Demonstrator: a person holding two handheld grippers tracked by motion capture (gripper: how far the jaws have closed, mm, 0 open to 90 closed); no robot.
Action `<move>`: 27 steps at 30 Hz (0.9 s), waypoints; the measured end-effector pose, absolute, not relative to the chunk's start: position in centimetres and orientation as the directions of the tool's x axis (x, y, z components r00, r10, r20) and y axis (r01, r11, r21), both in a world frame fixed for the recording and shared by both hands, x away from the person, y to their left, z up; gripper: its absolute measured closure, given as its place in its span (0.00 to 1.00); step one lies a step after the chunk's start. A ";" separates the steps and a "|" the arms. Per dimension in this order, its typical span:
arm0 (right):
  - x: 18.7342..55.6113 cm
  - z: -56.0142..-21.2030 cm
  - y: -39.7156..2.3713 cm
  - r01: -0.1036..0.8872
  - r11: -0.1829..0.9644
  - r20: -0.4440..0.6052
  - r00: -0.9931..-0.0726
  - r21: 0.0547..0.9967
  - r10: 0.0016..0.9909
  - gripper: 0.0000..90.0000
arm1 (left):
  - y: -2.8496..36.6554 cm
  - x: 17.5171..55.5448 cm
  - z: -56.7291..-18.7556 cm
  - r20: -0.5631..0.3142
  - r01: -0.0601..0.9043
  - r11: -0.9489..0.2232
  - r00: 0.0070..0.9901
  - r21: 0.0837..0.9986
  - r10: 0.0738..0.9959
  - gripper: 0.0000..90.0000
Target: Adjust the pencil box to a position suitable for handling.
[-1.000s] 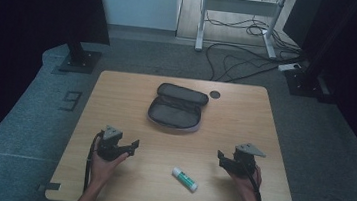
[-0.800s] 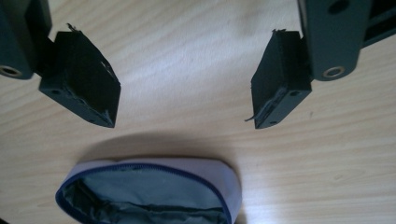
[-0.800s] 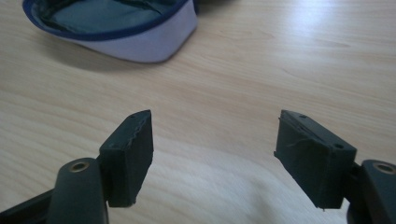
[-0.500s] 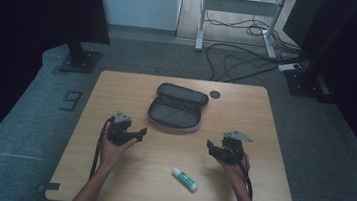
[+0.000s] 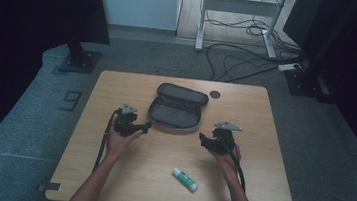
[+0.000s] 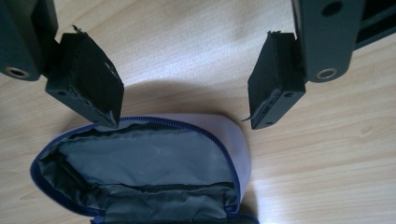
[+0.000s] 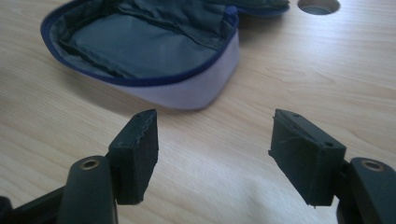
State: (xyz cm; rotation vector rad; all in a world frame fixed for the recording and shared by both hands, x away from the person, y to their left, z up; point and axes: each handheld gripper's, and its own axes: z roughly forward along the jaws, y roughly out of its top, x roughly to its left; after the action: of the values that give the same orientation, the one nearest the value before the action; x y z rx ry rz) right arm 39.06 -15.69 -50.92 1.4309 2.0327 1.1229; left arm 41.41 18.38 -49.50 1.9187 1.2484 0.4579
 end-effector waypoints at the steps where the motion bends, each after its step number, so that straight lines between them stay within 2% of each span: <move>1: 39.3 -50.9 -15.5 0.583 0.145 0.119 -0.390 0.799 0.913 0.36 | 18.2 41.7 -49.5 -0.111 0.604 -0.211 0.451 0.769 0.885 0.30; 9: 41.4 -50.9 -14.3 0.587 0.132 0.132 -0.386 0.799 0.913 0.39 | 17.5 43.7 -49.6 -0.122 0.617 -0.187 0.423 0.764 0.898 0.32; 17: 42.9 -50.6 -13.2 0.579 0.151 0.103 -0.382 0.801 0.919 0.41 | 17.0 45.8 -50.2 -0.119 0.636 -0.181 0.399 0.750 0.909 0.35; 25: 44.6 -51.2 -12.9 0.591 0.140 0.096 -0.350 0.794 0.932 0.47 | 16.1 47.2 -51.3 -0.051 0.643 -0.231 0.389 0.730 0.920 0.38; 27: 44.9 -51.6 -12.8 0.595 0.143 0.094 -0.350 0.791 0.932 0.51 | 16.2 47.5 -51.7 -0.065 0.658 -0.215 0.374 0.722 0.925 0.41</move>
State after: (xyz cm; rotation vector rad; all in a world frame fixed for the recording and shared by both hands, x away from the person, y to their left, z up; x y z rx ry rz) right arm 44.90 -12.85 -51.57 1.4597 2.0063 1.0748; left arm 47.49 16.20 -51.73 1.9621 1.3630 0.5066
